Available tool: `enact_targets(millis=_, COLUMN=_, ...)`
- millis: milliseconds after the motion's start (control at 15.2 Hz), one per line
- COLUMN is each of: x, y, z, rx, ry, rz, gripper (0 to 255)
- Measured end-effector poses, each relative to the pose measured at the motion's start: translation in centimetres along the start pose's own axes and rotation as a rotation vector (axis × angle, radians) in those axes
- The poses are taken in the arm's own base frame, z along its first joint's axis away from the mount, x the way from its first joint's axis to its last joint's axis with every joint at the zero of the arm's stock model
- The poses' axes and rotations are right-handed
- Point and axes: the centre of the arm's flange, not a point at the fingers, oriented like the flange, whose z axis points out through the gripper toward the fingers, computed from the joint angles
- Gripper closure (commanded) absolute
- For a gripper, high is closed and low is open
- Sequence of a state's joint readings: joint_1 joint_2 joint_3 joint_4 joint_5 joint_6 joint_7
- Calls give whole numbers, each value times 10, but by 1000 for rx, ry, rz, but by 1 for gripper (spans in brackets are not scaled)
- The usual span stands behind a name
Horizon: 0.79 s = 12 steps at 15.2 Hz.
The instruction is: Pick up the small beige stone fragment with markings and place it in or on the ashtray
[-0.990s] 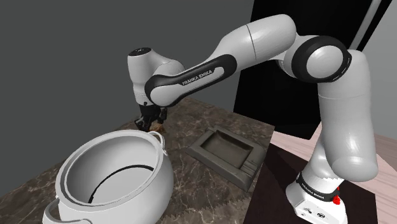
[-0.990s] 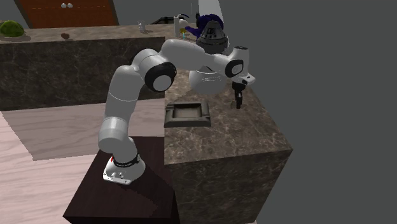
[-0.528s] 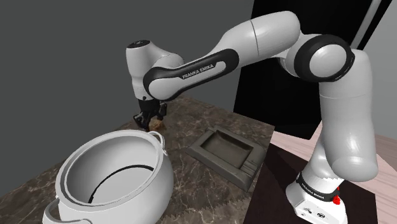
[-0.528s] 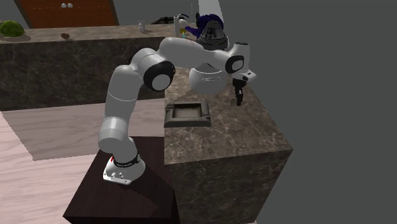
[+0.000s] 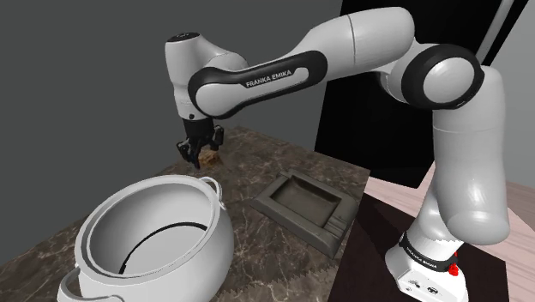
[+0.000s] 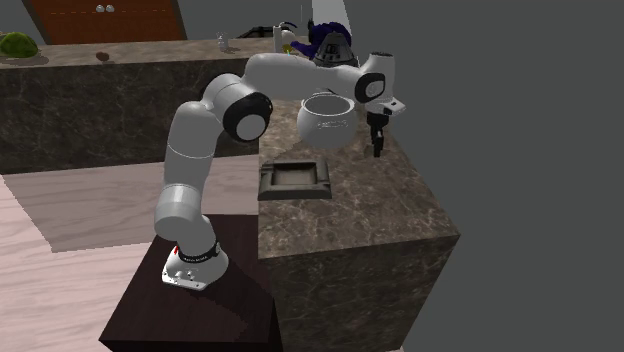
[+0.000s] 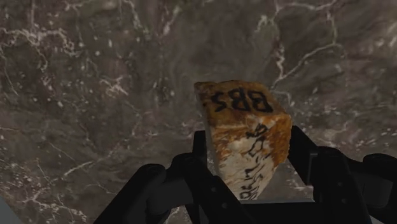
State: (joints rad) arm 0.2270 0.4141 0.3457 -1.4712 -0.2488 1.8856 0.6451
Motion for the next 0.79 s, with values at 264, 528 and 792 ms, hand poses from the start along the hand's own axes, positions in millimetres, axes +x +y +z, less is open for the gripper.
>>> enact_targets(millis=264, x=2, y=1, z=-20, rx=0, ry=0, rz=0, gripper=255)
enact_targets(millis=528, x=5, y=4, z=-42, rx=0, ry=0, rz=0, gripper=255)
enact_targets(millis=792, x=-11, y=10, z=-56, rx=0, ry=-1, rz=0, gripper=255)
